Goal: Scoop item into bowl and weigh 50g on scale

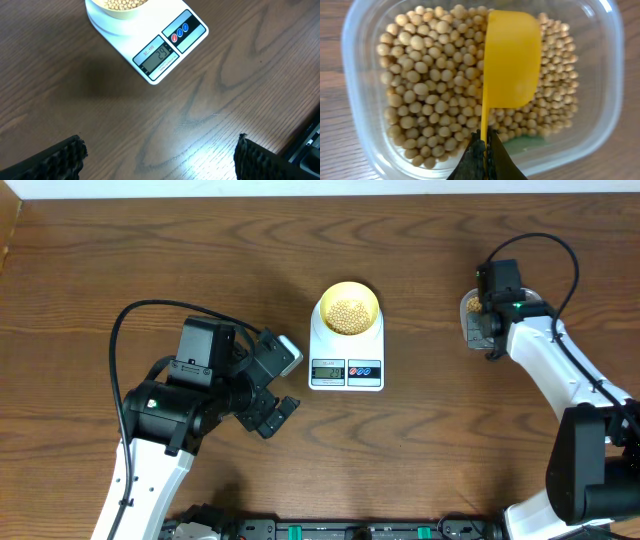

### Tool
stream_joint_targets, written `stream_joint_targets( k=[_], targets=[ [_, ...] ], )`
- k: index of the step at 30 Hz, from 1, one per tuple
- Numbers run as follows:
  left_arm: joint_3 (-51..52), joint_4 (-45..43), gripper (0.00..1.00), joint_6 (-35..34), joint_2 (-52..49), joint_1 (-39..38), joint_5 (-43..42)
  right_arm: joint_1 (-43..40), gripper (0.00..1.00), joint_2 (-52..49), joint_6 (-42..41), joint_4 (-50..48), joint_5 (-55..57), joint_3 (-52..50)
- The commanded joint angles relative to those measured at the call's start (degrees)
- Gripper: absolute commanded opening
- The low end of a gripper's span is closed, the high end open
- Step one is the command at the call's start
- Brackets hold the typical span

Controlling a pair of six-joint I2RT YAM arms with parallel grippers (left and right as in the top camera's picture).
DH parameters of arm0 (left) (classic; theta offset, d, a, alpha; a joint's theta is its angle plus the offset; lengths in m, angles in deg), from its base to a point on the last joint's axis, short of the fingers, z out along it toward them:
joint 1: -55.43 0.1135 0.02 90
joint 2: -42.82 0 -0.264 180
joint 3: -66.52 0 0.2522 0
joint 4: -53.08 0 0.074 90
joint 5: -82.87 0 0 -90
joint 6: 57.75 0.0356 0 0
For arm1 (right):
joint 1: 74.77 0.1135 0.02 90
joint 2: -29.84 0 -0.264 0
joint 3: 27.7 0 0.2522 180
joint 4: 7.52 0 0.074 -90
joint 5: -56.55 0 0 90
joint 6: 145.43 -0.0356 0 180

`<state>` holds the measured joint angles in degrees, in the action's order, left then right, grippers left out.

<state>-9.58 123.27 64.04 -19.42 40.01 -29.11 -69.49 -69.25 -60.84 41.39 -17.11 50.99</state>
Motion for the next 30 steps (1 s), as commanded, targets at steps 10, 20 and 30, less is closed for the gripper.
stream_joint_targets(
  k=[10, 20, 30],
  targets=[
    [-0.52, 0.09, 0.97, 0.57, 0.17, 0.24, -0.50, -10.88, 0.01, 0.31, 1.22, 1.86, -35.54, -0.15],
    [-0.52, 0.09, 0.97, 0.57, 0.17, 0.24, -0.50, -19.61, 0.01, 0.31, 1.18, 4.70, -49.33, -0.15],
    [-0.52, 0.09, 0.97, 0.57, 0.17, 0.24, -0.50, -25.03, 0.01, 0.31, 0.50, 6.73, -51.60, -0.17]
  ],
)
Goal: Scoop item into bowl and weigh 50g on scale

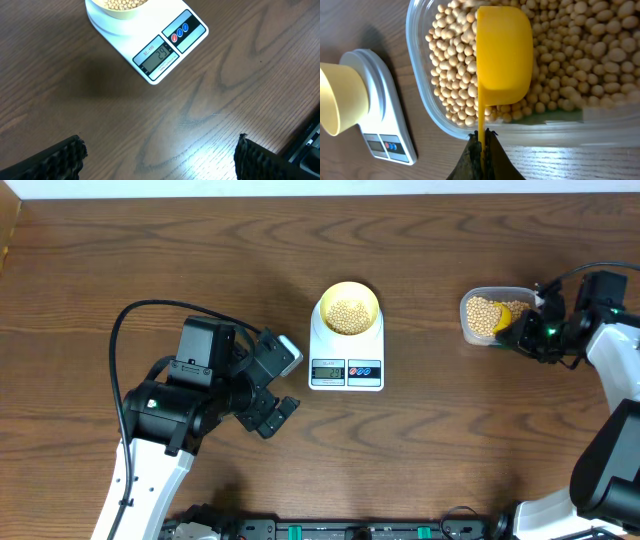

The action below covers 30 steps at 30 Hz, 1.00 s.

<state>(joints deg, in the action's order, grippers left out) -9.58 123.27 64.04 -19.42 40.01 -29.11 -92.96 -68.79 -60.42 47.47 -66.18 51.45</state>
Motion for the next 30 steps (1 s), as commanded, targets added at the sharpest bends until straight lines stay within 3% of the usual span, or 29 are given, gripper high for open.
stream_joint_targets(
  k=[1, 20, 30],
  targets=[
    [-0.52, 0.09, 0.97, 0.57, 0.17, 0.24, -0.50, -1.81, 0.01, -0.15, 0.09, 0.81, -2.67, -0.63],
    [-0.52, 0.09, 0.97, 0.57, 0.17, 0.24, -0.50, -11.47, 0.01, -0.15, 5.57, 4.22, -18.36, -0.63],
    [-0.52, 0.09, 0.97, 0.57, 0.17, 0.24, -0.50, -14.29, 0.01, -0.17, 6.03, 5.75, -19.15, -0.66]
  ],
)
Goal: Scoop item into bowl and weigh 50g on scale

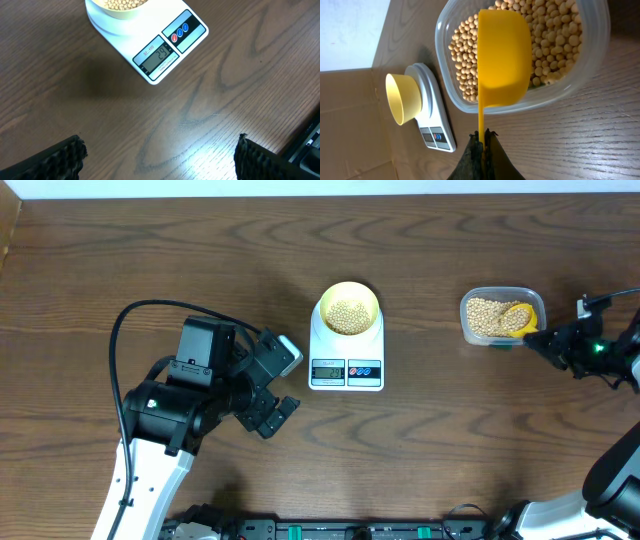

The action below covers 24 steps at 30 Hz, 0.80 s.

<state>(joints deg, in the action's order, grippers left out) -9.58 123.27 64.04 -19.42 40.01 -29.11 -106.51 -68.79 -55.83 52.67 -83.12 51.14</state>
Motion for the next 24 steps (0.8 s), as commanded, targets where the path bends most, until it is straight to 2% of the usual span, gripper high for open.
stream_joint_targets(
  k=[1, 16, 24],
  targets=[
    [-0.52, 0.09, 0.97, 0.57, 0.17, 0.24, -0.50, -0.92, 0.01, -0.17, 1.88, 0.70, -2.45, -0.37],
    [-0.52, 0.09, 0.97, 0.57, 0.17, 0.24, -0.50, -1.75, 0.01, -0.17, 2.58, 2.25, -3.48, -0.37],
    [-0.52, 0.09, 0.97, 0.57, 0.17, 0.24, -0.50, -5.20, 0.01, -0.17, 2.60, 2.23, -11.65, -0.37]
  ],
)
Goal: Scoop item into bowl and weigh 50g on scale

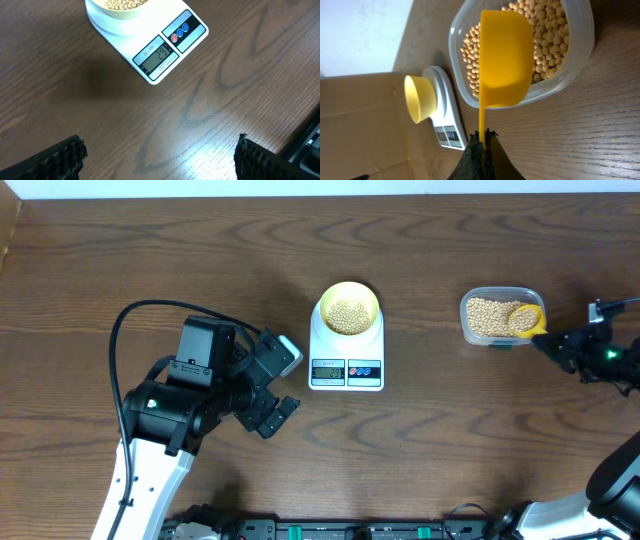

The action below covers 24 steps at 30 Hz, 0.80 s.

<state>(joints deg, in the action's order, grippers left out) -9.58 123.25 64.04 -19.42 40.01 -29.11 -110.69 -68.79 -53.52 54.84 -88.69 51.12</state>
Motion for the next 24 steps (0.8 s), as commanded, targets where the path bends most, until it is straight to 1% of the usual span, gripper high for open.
stream_joint_targets(
  k=[1, 5, 10, 18, 20, 24],
  targets=[
    [-0.52, 0.11, 0.97, 0.57, 0.17, 0.24, -0.50, -1.14, 0.01, -0.17, 0.28, 0.07, -6.75, -0.35],
    [-0.52, 0.11, 0.97, 0.57, 0.17, 0.24, -0.50, -1.16, 0.01, -0.15, 0.28, 0.09, -9.77, -0.35],
    [-0.52, 0.11, 0.97, 0.57, 0.17, 0.24, -0.50, -0.94, 0.01, -0.17, 0.28, 0.07, -10.25, -0.35],
    [-0.52, 0.11, 0.97, 0.57, 0.17, 0.24, -0.50, 2.75, 0.01, -0.17, -0.20, -0.28, -12.90, -0.35],
    [-0.52, 0.11, 0.97, 0.57, 0.17, 0.24, -0.50, 4.66, 0.01, -0.17, -1.38, -1.11, -12.87, -0.35],
    [-0.52, 0.11, 0.97, 0.57, 0.17, 0.24, -0.50, 9.01, 0.01, -0.17, -6.23, -4.81, -12.90, -0.35]
  ],
)
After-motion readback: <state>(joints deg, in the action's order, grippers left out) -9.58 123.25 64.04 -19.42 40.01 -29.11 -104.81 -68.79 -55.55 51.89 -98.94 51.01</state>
